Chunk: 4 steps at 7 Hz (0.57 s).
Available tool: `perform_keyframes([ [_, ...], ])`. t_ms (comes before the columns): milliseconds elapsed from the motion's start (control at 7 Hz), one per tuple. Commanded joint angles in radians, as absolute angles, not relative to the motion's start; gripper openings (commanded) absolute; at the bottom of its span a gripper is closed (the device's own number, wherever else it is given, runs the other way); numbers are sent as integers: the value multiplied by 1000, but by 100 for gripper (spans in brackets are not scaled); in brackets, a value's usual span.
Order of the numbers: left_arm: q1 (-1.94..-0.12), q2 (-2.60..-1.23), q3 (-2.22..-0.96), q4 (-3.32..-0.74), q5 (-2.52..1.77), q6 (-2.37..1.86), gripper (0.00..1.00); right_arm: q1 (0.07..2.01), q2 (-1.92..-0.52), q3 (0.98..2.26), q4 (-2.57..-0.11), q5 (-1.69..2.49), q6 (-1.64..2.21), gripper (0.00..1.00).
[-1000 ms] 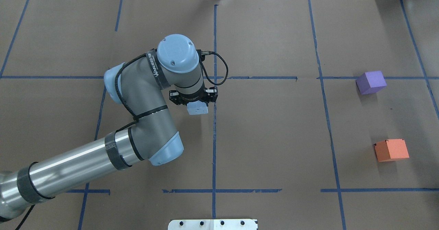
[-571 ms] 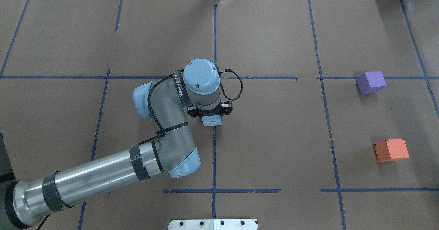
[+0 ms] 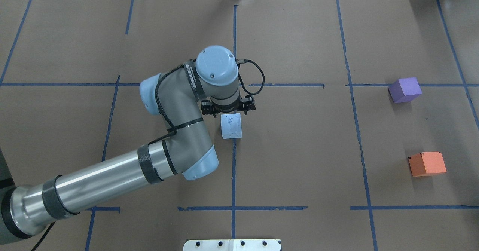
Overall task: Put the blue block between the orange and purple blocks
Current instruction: 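Open the left gripper and withdraw it while the right arm reaches in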
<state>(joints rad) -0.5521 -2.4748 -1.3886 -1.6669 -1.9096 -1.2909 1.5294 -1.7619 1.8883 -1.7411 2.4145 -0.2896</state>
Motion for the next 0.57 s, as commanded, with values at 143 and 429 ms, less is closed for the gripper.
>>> perform_keyframes([
  [143,-733,-2375,-1683,-1345,-1988,-1050,100,1528,-1753,1894,-1740,2416,-279,100],
  [429,-820,-2109,-1915,-1318,-1993,-855,100,1519,-1717,1896,-1723,2459,-209,100],
])
